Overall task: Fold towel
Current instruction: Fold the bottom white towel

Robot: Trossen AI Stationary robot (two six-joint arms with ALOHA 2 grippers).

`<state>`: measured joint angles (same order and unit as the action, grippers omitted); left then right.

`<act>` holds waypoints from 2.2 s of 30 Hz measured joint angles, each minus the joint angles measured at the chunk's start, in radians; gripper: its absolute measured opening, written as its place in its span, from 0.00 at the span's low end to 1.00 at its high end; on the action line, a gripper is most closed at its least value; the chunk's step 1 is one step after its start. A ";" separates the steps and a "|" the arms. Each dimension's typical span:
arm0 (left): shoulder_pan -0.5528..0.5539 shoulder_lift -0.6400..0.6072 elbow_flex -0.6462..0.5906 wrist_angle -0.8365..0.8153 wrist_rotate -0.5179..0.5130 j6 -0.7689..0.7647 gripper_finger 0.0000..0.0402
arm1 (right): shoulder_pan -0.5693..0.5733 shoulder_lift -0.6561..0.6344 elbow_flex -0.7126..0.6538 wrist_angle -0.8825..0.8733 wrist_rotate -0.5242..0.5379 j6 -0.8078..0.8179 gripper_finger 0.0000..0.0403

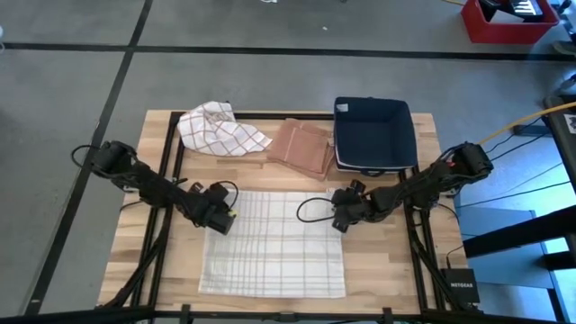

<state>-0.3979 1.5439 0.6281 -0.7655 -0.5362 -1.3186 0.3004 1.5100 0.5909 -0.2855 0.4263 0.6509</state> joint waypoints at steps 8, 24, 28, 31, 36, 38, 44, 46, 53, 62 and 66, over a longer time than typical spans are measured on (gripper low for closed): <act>-0.008 0.003 -0.005 -0.011 0.014 -0.028 0.36 | 0.000 -0.002 -0.020 0.017 0.011 0.037 0.56; -0.133 -0.091 0.374 -0.067 0.078 0.283 0.36 | 0.096 -0.097 0.143 -0.054 -0.001 -0.137 0.56; -0.196 -0.090 0.376 0.124 0.048 0.448 0.36 | 0.178 -0.089 0.147 0.023 -0.002 -0.163 0.56; -0.212 -0.089 0.351 0.233 0.046 0.525 0.37 | 0.216 -0.076 0.148 0.061 -0.002 -0.170 0.56; -0.206 -0.086 0.316 0.277 0.082 0.544 0.46 | 0.237 -0.057 0.148 0.066 -0.009 -0.132 0.56; -0.198 -0.085 0.304 0.245 0.129 0.562 0.51 | 0.237 -0.051 0.148 0.065 -0.020 -0.119 0.56; -0.220 -0.085 0.262 0.127 0.245 0.595 0.57 | 0.236 -0.051 0.148 0.067 -0.025 -0.108 0.56; -0.236 -0.085 0.237 0.100 0.249 0.594 0.57 | 0.236 -0.051 0.148 0.067 -0.011 -0.109 0.56; -0.269 -0.085 0.165 0.085 0.278 0.594 0.54 | 0.236 -0.051 0.148 0.070 0.038 -0.162 0.56; -0.261 -0.085 0.094 0.104 0.351 0.593 0.54 | 0.236 -0.051 0.148 0.134 0.000 -0.151 0.56; -0.253 -0.085 0.053 0.133 0.354 0.589 0.54 | 0.236 -0.051 0.148 0.135 -0.001 -0.126 0.56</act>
<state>-0.6512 1.4587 0.6811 -0.6320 -0.1820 -0.7300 0.5367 1.4590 0.7387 -0.1503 0.4257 0.5254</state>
